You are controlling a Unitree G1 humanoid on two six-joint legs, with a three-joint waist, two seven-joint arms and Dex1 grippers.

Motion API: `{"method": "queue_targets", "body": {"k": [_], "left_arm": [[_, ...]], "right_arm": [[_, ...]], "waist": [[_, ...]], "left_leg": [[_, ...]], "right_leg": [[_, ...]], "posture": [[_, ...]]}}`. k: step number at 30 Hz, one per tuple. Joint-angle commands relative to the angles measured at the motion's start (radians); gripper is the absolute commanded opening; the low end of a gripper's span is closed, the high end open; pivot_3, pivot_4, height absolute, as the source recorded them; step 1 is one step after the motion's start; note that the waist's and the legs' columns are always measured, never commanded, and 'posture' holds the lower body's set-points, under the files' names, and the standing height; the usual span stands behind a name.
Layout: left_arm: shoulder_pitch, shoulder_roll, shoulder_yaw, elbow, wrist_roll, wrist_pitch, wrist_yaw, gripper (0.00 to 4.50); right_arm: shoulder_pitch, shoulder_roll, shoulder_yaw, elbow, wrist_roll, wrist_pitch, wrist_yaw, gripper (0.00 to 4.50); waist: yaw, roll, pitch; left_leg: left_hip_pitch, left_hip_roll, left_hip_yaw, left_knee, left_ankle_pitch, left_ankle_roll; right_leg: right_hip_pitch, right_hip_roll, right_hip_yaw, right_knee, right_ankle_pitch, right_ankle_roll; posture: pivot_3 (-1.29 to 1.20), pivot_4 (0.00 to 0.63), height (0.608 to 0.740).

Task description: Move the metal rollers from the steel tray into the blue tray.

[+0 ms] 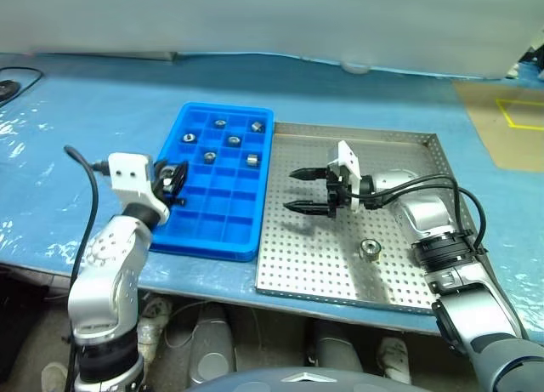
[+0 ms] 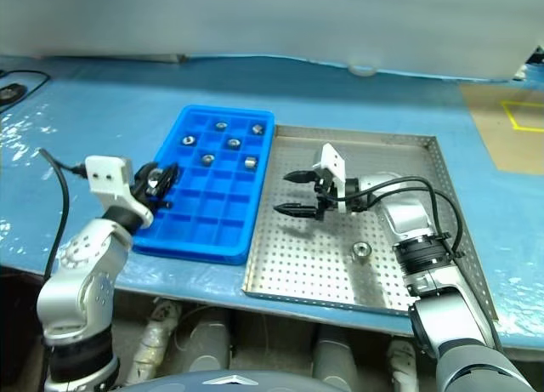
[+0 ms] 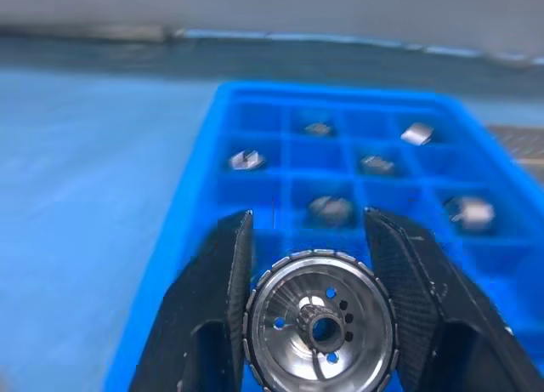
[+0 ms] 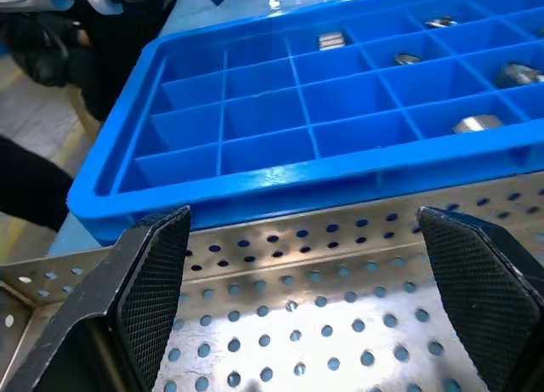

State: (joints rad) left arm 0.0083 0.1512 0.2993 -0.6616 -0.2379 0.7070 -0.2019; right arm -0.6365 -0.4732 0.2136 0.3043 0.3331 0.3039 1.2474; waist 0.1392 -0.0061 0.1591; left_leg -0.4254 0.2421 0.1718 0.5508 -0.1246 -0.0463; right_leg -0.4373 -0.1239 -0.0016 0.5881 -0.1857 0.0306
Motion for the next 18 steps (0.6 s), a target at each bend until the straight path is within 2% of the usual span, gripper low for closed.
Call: {"method": "queue_targets", "body": {"k": [1,8,18], "left_arm": [[0.057,0.005,-0.001,-0.090,0.021,-0.021,0.044,1.71],[0.056,0.018,-0.007,-0.052,0.032,-0.048,0.081,1.71],[0.035,0.053,-0.069,0.007,0.024,-0.037,0.067,1.71]], "right_arm": [[-0.049,0.023,0.006,0.022,-0.010,-0.038,0.044,4.50],[-0.087,0.052,-0.004,0.071,-0.026,-0.056,0.075,4.50],[-0.055,0.031,-0.028,0.034,-0.028,-0.043,0.062,4.50]], "waist": [[0.017,0.000,0.000],[0.051,0.000,0.000],[0.049,0.000,0.000]], "left_leg": [[0.000,0.000,-0.001,0.000,0.000,0.000],[0.000,0.000,-0.002,0.000,0.000,0.000],[-0.002,0.000,-0.003,0.000,0.000,-0.001]], "right_leg": [[0.000,0.000,0.000,0.000,0.000,0.000],[0.001,0.000,-0.001,0.000,0.000,0.000],[-0.001,0.000,-0.001,0.000,0.000,0.000]], "posture": [[0.36,0.150,0.740],[0.36,0.150,0.740],[0.32,0.150,0.740]]}}
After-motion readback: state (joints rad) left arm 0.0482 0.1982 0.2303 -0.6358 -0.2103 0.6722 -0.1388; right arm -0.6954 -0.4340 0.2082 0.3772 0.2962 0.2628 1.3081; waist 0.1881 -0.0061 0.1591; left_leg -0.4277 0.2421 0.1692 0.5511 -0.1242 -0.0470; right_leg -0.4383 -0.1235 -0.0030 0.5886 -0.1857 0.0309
